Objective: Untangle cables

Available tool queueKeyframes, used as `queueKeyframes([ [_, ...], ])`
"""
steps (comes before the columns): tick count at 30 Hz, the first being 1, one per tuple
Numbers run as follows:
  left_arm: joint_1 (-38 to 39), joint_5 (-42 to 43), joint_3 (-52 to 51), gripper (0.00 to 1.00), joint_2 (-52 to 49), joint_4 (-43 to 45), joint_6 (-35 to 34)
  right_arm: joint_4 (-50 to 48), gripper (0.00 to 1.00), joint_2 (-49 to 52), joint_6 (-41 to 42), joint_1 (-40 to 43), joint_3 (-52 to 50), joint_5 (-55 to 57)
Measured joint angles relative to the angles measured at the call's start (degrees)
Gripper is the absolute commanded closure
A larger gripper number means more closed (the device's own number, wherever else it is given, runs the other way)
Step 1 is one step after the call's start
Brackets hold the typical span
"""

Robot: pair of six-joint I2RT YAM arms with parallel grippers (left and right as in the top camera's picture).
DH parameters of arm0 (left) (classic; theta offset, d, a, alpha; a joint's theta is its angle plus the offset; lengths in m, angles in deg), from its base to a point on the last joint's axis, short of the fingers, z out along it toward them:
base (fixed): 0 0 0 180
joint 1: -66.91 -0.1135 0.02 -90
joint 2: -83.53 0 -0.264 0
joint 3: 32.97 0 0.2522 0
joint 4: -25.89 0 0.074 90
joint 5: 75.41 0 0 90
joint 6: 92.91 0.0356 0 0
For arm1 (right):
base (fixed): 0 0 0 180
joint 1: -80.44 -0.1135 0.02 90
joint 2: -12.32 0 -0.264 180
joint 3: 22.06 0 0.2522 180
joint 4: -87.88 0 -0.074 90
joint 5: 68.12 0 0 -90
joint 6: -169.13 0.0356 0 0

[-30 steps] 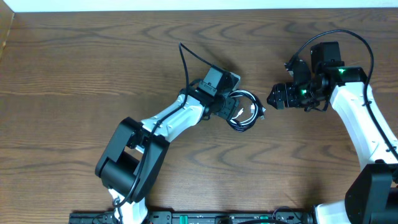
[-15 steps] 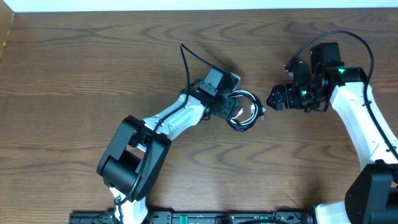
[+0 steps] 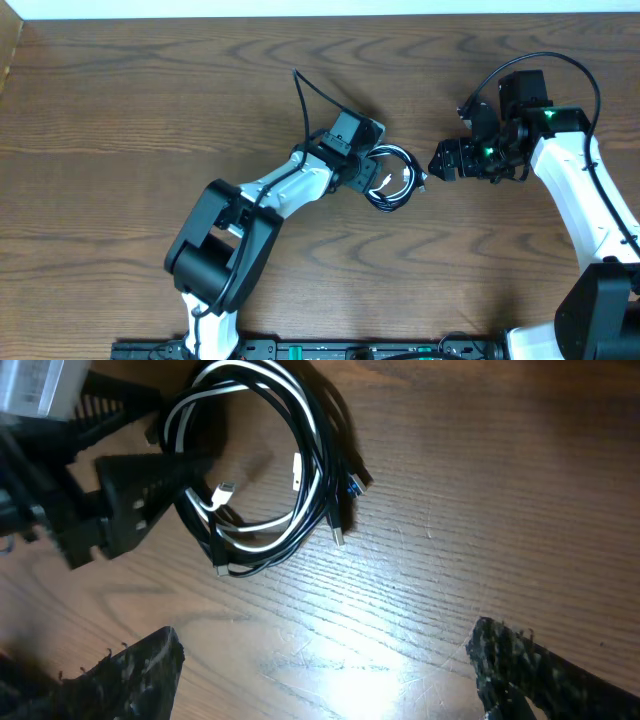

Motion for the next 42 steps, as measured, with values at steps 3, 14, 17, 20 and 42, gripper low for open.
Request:
queueKeyframes([
  [3, 0.0, 0.5, 0.1, 0.86, -0.1, -0.1, -0.1, 0.0, 0.11, 0.0, 0.0, 0.0, 0.0, 0.0],
  [14, -0.2, 2.8, 0.3, 0.92, -0.2, -1.0, -1.3, -1.3, 0.08, 0.0, 0.0, 0.0, 0.0, 0.0],
  [17, -0.2, 3.4, 0.3, 0.92, -0.2, -1.1, -3.3, -1.3, 0.07, 0.0, 0.0, 0.0, 0.0, 0.1],
  [20, -0.2, 5.8, 0.3, 0.92, -0.2, -1.4, -4.5, -1.5, 0.07, 0.0, 0.0, 0.0, 0.0, 0.1],
  [42, -0.2, 20.9, 0.2, 0.92, 12.1, -2.6, -9.2, -2.4, 0.37, 0.0, -0.2, 0.0, -0.2, 1.6],
])
